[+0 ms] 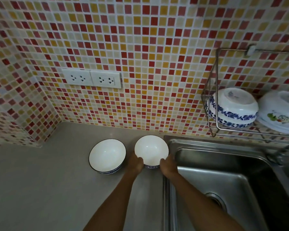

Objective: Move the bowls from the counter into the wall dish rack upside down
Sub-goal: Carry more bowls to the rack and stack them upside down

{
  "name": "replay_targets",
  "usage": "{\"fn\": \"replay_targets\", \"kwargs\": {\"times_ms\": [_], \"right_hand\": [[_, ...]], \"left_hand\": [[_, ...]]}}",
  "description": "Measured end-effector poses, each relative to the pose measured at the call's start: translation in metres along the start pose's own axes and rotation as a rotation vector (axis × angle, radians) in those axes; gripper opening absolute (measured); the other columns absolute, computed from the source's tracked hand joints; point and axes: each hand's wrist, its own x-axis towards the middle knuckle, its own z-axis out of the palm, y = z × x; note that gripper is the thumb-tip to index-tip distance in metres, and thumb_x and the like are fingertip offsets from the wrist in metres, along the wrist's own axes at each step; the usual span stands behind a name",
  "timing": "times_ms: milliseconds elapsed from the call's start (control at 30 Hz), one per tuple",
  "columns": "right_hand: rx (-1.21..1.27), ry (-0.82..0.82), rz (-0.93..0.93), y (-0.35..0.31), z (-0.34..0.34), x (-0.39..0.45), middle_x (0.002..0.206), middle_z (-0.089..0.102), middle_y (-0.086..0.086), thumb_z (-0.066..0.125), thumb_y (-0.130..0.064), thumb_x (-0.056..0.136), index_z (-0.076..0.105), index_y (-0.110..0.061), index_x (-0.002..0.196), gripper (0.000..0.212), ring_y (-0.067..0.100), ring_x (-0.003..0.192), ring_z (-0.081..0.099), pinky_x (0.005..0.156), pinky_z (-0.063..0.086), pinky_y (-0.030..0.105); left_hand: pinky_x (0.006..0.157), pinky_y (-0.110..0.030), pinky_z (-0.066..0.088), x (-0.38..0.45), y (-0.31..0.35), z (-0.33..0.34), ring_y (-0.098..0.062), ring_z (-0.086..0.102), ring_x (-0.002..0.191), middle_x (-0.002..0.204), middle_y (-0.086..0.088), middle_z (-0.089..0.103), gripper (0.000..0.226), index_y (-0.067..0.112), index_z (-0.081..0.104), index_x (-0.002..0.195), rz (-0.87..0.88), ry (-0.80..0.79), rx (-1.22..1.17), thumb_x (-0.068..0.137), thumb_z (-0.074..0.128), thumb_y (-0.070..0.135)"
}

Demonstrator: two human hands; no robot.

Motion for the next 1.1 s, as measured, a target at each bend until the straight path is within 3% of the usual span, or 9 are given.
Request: {"fn": "replay_targets", "kwargs": {"times_ms": [133, 233, 400, 533, 600, 767, 933, 1000, 1100], "right_hand": [[0.075, 0.006, 0.028, 0.011, -0.005, -0.012, 0.142, 0.045, 0.021, 0.043, -0.006, 0.092, 0.031, -0.001, 0.141, 0.050, 0.040, 0.126, 0.046, 0.105, 0.040, 0.040], [0.127, 0.005, 0.017, 0.027, -0.015, -0.019, 0.133, 0.052, 0.023, 0.043, -0.009, 0.087, 0.039, -0.004, 0.133, 0.046, 0.041, 0.114, 0.054, 0.095, 0.049, 0.051], [0.115, -0.001, -0.081, 0.044, -0.051, -0.056, 0.125, 0.056, 0.015, 0.044, -0.011, 0.087, 0.041, -0.012, 0.134, 0.047, 0.035, 0.106, 0.057, 0.079, 0.057, 0.051], [0.160, 0.008, -0.106, 0.055, -0.083, -0.094, 0.125, 0.054, 0.016, 0.044, -0.009, 0.091, 0.040, -0.010, 0.135, 0.044, 0.027, 0.095, 0.055, 0.068, 0.060, 0.040], [0.148, 0.044, -0.138, 0.066, -0.097, -0.106, 0.121, 0.056, 0.018, 0.042, -0.010, 0.091, 0.042, -0.006, 0.130, 0.040, 0.026, 0.086, 0.055, 0.069, 0.059, 0.043], [0.189, 0.043, -0.189, 0.090, -0.142, -0.126, 0.121, 0.058, 0.012, 0.041, -0.012, 0.090, 0.046, -0.012, 0.127, 0.037, 0.027, 0.092, 0.059, 0.058, 0.057, 0.031], [0.259, 0.049, -0.292, 0.101, -0.196, -0.130, 0.118, 0.060, 0.005, 0.045, -0.015, 0.088, 0.050, -0.020, 0.123, 0.036, 0.022, 0.097, 0.060, 0.070, 0.061, 0.043], [0.265, 0.058, -0.340, 0.102, -0.220, -0.130, 0.119, 0.059, 0.002, 0.048, -0.016, 0.089, 0.050, -0.020, 0.125, 0.036, 0.022, 0.094, 0.060, 0.070, 0.062, 0.042], [0.226, 0.112, -0.432, 0.097, -0.255, -0.131, 0.119, 0.060, -0.002, 0.050, -0.026, 0.091, 0.050, -0.021, 0.128, 0.038, 0.020, 0.104, 0.060, 0.081, 0.059, 0.044]], "left_hand": [[0.091, -0.056, 0.050, -0.005, -0.005, 0.003, -0.041, 0.053, 0.115, 0.125, -0.020, 0.055, 0.061, 0.006, 0.049, 0.123, 0.004, 0.003, -0.052, 0.062, 0.045, 0.011], [0.083, -0.058, 0.054, -0.010, -0.012, 0.003, -0.039, 0.059, 0.104, 0.115, -0.019, 0.062, 0.056, 0.007, 0.056, 0.106, 0.009, -0.020, -0.088, 0.051, 0.051, 0.019], [0.070, -0.046, 0.058, -0.076, 0.017, 0.010, -0.034, 0.056, 0.109, 0.122, -0.007, 0.054, 0.046, 0.020, 0.044, 0.129, -0.084, -0.101, -0.192, 0.089, 0.058, 0.039], [0.088, -0.050, 0.053, -0.116, 0.028, 0.025, -0.029, 0.056, 0.108, 0.128, -0.003, 0.053, 0.052, 0.031, 0.042, 0.133, 0.012, -0.112, -0.169, 0.088, 0.047, 0.057], [0.089, -0.050, 0.053, -0.136, 0.032, 0.036, -0.028, 0.057, 0.106, 0.127, -0.003, 0.054, 0.051, 0.032, 0.043, 0.131, 0.037, -0.142, -0.205, 0.089, 0.043, 0.060], [0.063, -0.027, 0.059, -0.188, 0.047, 0.067, -0.022, 0.064, 0.094, 0.118, -0.004, 0.062, 0.058, 0.025, 0.049, 0.125, 0.166, -0.309, -0.316, 0.078, 0.045, 0.059], [0.068, -0.030, 0.059, -0.208, 0.072, 0.108, -0.024, 0.064, 0.096, 0.122, -0.008, 0.062, 0.045, 0.020, 0.049, 0.129, 0.231, -0.291, -0.361, 0.098, 0.032, 0.048], [0.081, -0.038, 0.054, -0.215, 0.082, 0.123, -0.021, 0.063, 0.095, 0.117, -0.006, 0.062, 0.048, 0.020, 0.055, 0.118, 0.198, -0.255, -0.345, 0.095, 0.033, 0.055], [0.084, -0.038, 0.052, -0.226, 0.100, 0.142, -0.019, 0.063, 0.094, 0.108, -0.002, 0.064, 0.037, 0.027, 0.056, 0.105, 0.247, -0.213, -0.364, 0.095, 0.033, 0.054]]}}
